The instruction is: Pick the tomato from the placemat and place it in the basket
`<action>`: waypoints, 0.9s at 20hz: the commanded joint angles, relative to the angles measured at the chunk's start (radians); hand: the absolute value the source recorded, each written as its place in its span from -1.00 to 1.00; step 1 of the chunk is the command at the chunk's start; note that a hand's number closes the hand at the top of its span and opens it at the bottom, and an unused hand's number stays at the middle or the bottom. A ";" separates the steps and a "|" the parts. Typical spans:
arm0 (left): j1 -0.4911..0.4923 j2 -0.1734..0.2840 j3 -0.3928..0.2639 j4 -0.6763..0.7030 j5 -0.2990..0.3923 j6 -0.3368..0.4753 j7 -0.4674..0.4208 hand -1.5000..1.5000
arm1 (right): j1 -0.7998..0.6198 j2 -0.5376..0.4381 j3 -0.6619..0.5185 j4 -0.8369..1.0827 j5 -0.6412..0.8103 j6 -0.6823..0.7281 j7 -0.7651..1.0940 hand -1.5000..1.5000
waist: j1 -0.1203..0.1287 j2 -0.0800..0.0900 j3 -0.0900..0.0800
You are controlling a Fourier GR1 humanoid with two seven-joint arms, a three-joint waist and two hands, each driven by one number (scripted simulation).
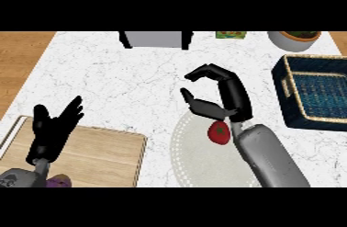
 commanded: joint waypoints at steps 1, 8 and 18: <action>0.114 -0.043 -0.044 0.031 -0.005 0.002 -0.015 0.00 | -0.026 0.091 0.162 0.068 0.162 -0.195 0.044 -1.00 | 0.005 0.006 -0.031; 0.136 -0.023 -0.023 -0.006 0.019 0.052 0.042 0.00 | -0.164 -0.108 0.208 0.158 0.481 -0.262 0.444 -1.00 | -0.072 -0.021 -0.041; 0.210 0.004 -0.018 -0.065 0.031 0.079 0.042 0.00 | -0.428 -0.326 0.260 -0.040 0.523 0.244 0.932 -1.00 | -0.117 -0.031 -0.037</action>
